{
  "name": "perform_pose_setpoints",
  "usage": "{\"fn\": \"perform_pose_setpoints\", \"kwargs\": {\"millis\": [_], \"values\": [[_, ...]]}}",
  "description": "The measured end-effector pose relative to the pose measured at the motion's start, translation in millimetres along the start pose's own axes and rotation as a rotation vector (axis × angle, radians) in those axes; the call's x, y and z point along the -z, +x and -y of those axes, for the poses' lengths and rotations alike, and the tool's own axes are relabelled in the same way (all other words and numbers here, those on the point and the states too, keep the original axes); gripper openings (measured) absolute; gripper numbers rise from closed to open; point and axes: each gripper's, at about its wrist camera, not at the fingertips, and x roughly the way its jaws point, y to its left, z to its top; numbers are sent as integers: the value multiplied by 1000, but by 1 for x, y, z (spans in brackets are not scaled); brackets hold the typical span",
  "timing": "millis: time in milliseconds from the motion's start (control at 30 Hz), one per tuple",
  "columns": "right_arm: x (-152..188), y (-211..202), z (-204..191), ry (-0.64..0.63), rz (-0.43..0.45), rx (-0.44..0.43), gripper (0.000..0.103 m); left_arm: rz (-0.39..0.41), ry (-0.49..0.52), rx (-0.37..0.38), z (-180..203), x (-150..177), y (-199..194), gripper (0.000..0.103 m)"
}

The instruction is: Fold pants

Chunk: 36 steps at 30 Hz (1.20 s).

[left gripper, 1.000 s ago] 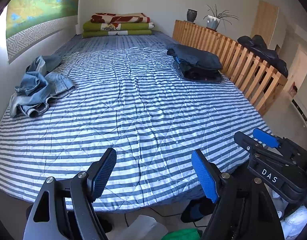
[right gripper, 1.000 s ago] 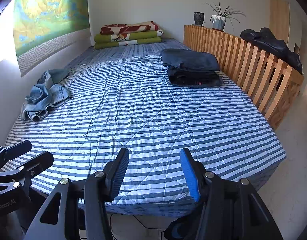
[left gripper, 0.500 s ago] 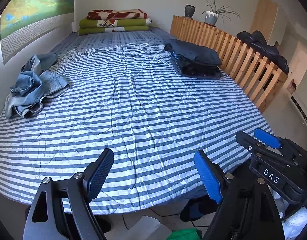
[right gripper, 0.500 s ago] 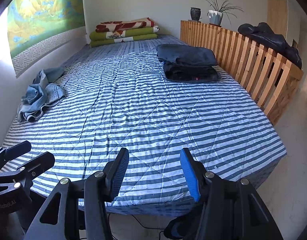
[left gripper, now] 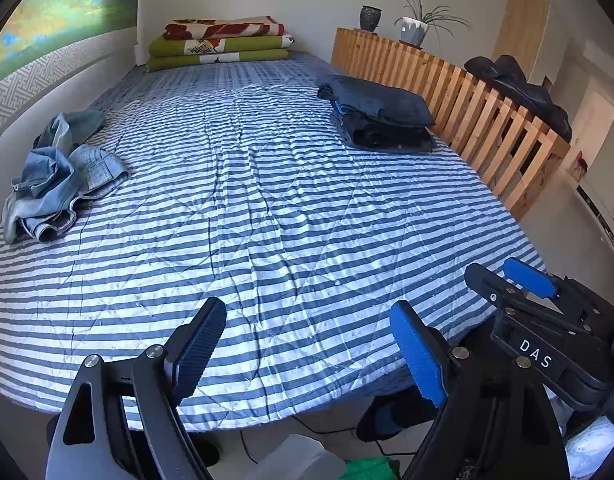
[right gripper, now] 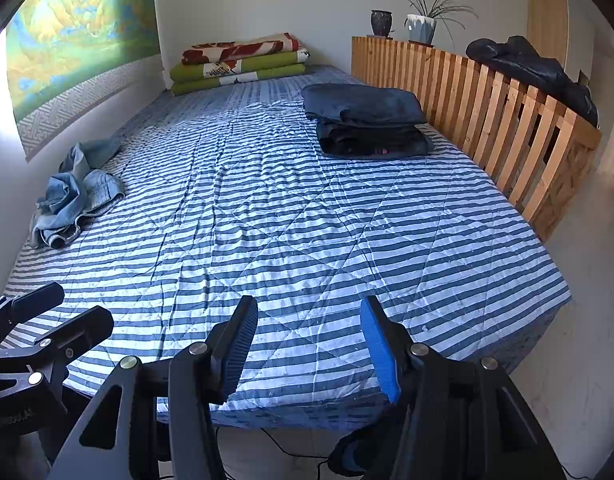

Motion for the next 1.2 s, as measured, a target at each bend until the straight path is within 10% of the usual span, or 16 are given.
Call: {"fn": "perform_pose_setpoints", "kwargs": {"millis": [1200], "values": [[3, 6, 3, 3, -19, -1, 50, -9, 12, 16, 2, 1, 2, 87]]}}
